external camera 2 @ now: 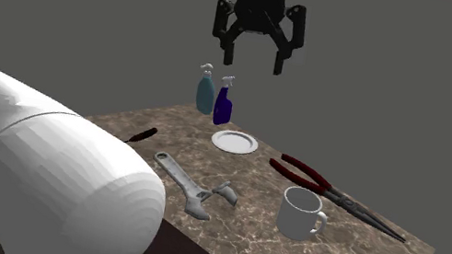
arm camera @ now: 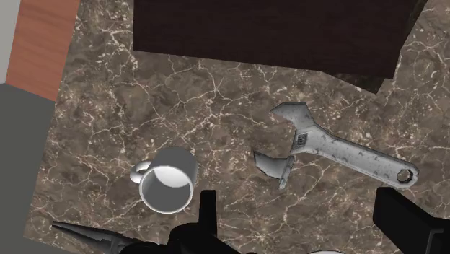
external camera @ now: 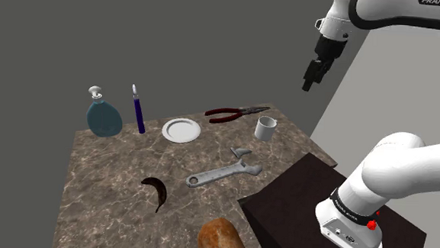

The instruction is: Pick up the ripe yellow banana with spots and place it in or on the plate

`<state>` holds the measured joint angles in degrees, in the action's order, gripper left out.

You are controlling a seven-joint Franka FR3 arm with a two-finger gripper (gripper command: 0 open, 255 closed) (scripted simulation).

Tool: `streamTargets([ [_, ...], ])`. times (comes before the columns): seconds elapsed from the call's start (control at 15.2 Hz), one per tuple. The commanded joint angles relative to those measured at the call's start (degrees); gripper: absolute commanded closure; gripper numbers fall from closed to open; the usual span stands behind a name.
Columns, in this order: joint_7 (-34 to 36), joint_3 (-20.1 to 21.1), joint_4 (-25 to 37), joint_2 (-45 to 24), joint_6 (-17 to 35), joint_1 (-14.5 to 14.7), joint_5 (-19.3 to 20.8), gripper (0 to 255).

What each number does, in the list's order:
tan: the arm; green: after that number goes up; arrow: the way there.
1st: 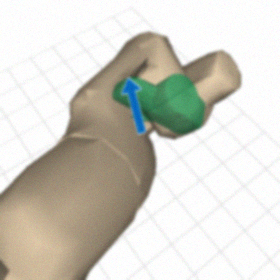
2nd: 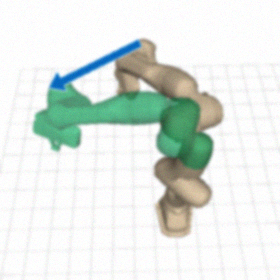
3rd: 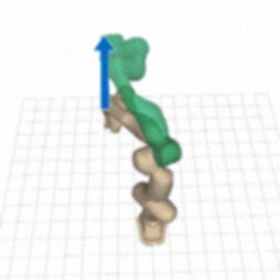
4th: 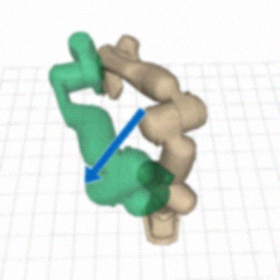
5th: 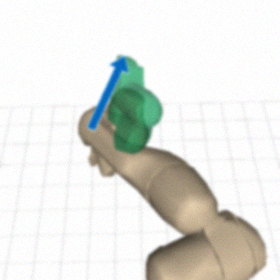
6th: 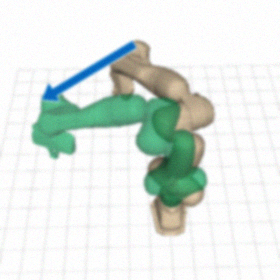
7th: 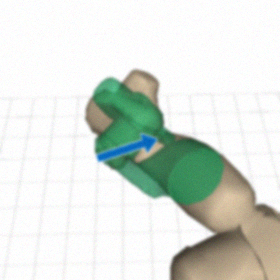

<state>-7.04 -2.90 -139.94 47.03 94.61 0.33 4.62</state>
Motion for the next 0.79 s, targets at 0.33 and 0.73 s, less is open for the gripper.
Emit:
streamTargets([
  [0.33,6.3,5.37,-3.44,-2.97,6.0,2.2,-3.4,0],
  [0.73,13.74,11.94,-5.11,-9.46,13.82,4.67,-6.86,0],
])
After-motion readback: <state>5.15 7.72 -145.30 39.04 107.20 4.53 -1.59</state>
